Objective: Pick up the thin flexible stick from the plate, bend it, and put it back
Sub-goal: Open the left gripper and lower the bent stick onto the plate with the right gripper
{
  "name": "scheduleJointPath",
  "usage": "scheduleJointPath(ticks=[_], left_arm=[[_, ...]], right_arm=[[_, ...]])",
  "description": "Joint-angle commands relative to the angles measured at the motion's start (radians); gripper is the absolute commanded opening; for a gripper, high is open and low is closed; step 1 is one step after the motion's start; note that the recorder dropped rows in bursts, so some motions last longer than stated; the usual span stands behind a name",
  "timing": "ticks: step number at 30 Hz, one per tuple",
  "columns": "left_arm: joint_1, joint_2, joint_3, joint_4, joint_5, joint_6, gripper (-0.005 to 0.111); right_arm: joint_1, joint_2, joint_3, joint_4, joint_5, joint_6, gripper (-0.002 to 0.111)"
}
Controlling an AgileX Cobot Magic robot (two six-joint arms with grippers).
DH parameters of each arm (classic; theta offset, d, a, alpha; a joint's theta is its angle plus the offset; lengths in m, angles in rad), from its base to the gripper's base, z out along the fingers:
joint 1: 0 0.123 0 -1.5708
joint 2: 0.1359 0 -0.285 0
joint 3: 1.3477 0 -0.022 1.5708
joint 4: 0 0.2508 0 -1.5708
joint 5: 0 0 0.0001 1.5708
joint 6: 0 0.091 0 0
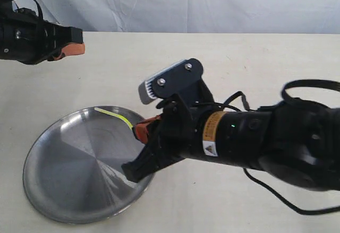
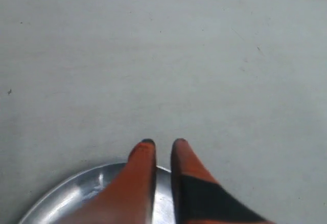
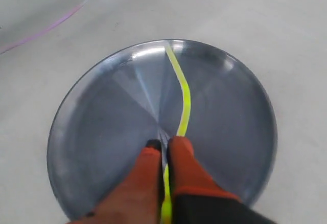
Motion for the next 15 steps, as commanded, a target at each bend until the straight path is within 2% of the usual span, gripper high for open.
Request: scheduleJointPath(ticks=[1,7,15], left_arm=[[0.003,-0.042,-0.006,0.040,0.007,-0.020,0.000],[0.005,-0.088,-0.006,0.090,0.013,-0.046,0.000],[0.005,-0.104,-0.006,0.094,0.043,-0.046,0.000]], right_arm=[[0.004,0.123,-0.112,-0.015,-0.008,-0.001,-0.001],[0.004,0.247,-0.216,-0.016,0.044,-0.001,-0.001],[0.004,0.325,-0.236,-0.016,0.002,0.001,0.002]])
